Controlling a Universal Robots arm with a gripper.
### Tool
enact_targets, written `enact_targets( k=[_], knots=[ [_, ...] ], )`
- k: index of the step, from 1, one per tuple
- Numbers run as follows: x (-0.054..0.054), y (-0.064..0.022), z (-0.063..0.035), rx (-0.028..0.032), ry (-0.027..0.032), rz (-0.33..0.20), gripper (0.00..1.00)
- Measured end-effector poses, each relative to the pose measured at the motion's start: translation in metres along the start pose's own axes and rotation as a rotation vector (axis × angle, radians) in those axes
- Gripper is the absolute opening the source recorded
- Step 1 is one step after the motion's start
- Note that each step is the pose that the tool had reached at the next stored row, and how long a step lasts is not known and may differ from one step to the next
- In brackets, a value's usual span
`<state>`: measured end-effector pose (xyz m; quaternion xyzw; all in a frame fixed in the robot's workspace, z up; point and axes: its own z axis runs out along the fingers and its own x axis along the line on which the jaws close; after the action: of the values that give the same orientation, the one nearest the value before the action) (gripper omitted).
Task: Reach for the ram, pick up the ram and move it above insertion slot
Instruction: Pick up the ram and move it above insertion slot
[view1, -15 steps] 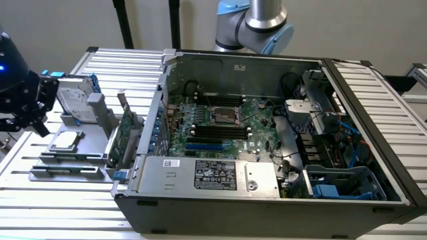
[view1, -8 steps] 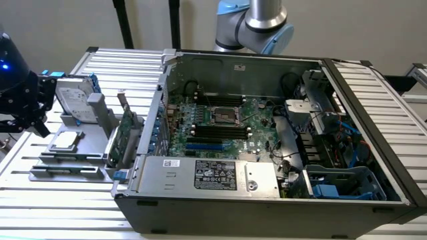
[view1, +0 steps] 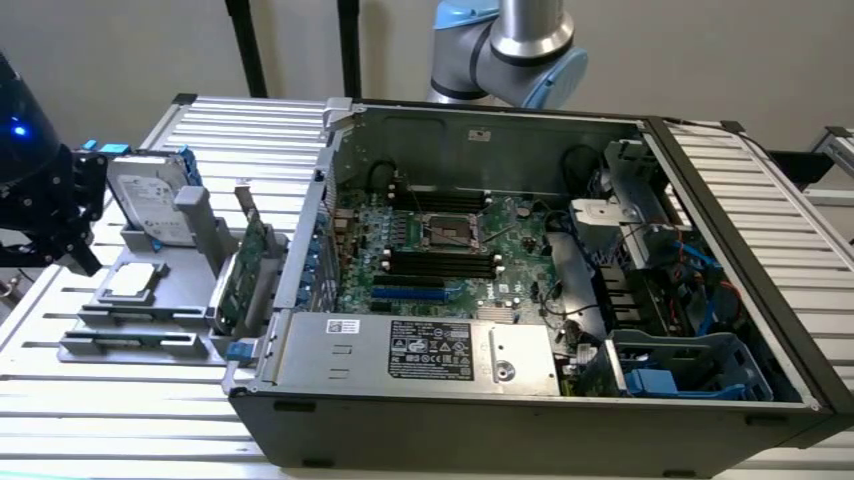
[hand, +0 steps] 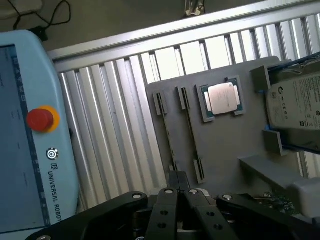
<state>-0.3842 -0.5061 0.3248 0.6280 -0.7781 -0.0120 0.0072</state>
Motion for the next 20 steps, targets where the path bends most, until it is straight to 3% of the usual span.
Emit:
enact_targets(
  k=[7, 11, 13, 15, 16, 20],
  knots=[
    [0.000, 0.0000, 0.0011, 0.0040, 0.0024, -0.119, 0.11],
    [0.000, 0.0000, 0.0012, 0.0040, 0.0024, -0.122, 0.18],
    [0.000, 0.0000, 0.0015, 0.0041, 0.0024, -0.122, 0.30],
    [0.000, -0.0001, 0.0036, 0.0043, 0.0021, -0.122, 0.30],
    [0.000, -0.0001, 0.0053, 0.0040, 0.0025, -0.122, 0.36],
    [0.000, -0.0004, 0.0125, 0.0041, 0.0024, -0.123, 0.36]
  ],
)
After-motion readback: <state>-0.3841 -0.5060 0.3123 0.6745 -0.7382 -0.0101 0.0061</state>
